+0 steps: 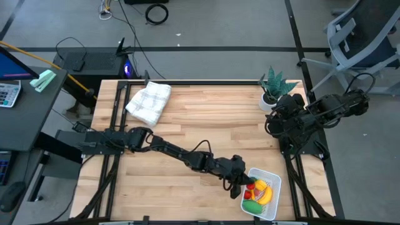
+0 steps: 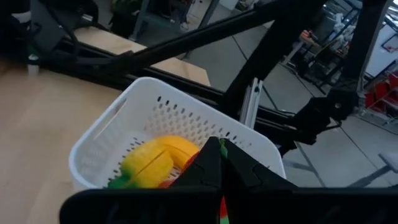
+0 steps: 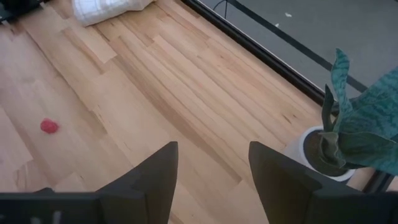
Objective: Pick and placing Produce into tupperware
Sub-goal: Put the red strawberry into the white basket
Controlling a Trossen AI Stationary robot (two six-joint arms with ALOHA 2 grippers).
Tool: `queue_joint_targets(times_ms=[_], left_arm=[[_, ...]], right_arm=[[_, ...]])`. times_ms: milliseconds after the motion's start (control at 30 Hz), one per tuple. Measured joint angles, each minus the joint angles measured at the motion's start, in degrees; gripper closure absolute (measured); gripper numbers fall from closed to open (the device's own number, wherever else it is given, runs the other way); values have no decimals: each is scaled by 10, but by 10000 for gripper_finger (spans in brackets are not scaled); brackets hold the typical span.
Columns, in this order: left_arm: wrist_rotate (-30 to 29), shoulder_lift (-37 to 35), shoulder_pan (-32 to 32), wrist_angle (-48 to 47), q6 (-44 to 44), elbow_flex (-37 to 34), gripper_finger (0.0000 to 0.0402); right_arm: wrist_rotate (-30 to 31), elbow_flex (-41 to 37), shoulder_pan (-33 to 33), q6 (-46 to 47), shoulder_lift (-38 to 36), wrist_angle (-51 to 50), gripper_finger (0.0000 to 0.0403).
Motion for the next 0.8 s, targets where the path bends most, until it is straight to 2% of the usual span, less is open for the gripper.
queue_joint_targets(times_ms=[367,500,733,800], left_arm=[[-21,0,4,34,5,20,401],[-7,41,-1,4,33,86,401],[23,146,-8,-133,44,278,401],[19,142,-7,-106,56,268,401]], right_arm=[[4,0,0,14,0,0,196],[4,0,0,14,1,0,196],[4,0,0,14,4,0,196],[4,0,0,14,5,0,196]])
